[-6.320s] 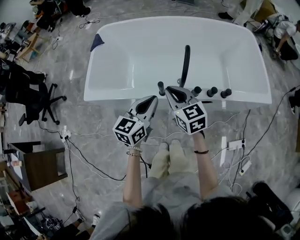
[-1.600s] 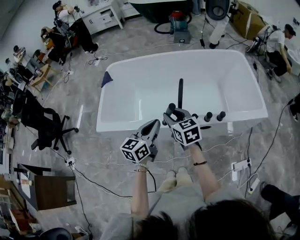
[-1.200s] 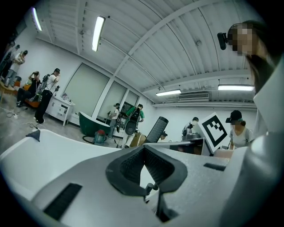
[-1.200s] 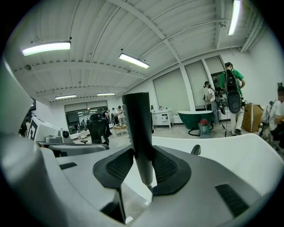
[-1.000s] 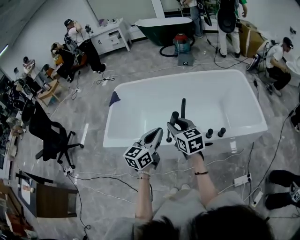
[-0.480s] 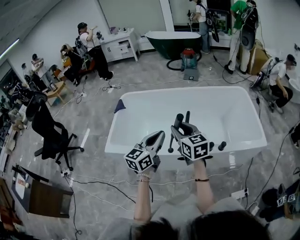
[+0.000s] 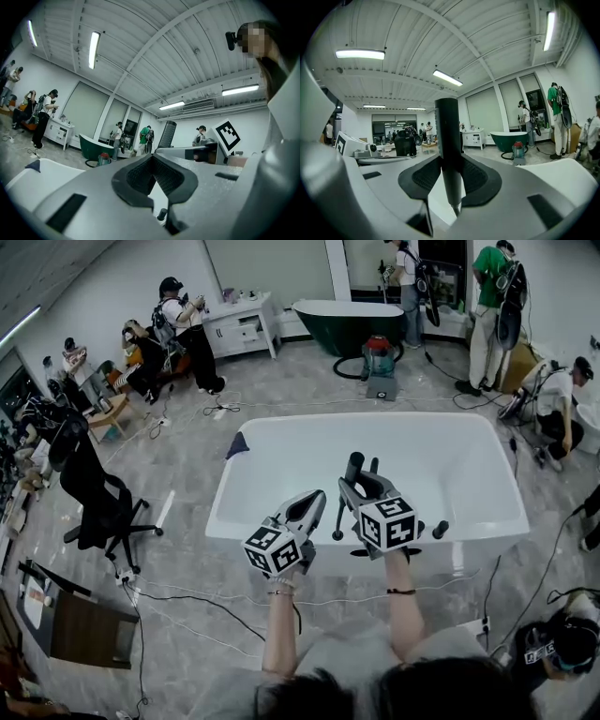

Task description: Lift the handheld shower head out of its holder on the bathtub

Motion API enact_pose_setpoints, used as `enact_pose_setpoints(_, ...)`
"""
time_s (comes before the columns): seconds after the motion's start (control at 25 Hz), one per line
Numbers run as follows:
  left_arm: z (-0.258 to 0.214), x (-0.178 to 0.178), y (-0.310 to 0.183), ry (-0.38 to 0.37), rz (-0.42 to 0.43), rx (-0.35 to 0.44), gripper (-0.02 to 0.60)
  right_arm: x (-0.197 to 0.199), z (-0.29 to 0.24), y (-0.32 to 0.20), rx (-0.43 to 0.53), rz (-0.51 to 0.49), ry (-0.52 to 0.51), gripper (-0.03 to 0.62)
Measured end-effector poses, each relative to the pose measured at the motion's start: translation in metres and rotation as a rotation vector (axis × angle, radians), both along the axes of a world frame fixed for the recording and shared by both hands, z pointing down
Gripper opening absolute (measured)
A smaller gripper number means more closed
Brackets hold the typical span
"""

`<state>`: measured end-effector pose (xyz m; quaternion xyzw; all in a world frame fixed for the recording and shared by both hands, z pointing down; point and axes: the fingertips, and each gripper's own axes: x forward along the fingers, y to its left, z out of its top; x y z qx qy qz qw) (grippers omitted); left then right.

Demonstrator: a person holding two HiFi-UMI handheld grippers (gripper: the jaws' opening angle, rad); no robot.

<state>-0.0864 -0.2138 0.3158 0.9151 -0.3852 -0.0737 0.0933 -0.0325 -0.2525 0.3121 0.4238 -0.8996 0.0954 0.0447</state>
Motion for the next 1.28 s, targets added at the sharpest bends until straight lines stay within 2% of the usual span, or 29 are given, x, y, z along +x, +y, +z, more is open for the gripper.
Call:
enact_pose_setpoints(0.24,-0.005,0.007,-0.003,0.0,0.005,0.014,0.006,-0.001,-0.006,-0.001,0.022,-0.014,-0.001,0.129)
enact_pose_setpoints(0.76,-0.002,-0.001,0.006,0.0,0.003,0.023,0.006,-0.01,-0.005,0.008,0.032,-0.022,-0.011,0.129)
enact_pose_setpoints(1.28,-0.002,0.008,0.004,-0.007,0.002,0.017,0.006,-0.002,-0.008,0.006,0.027,-0.028,-0.022,0.129)
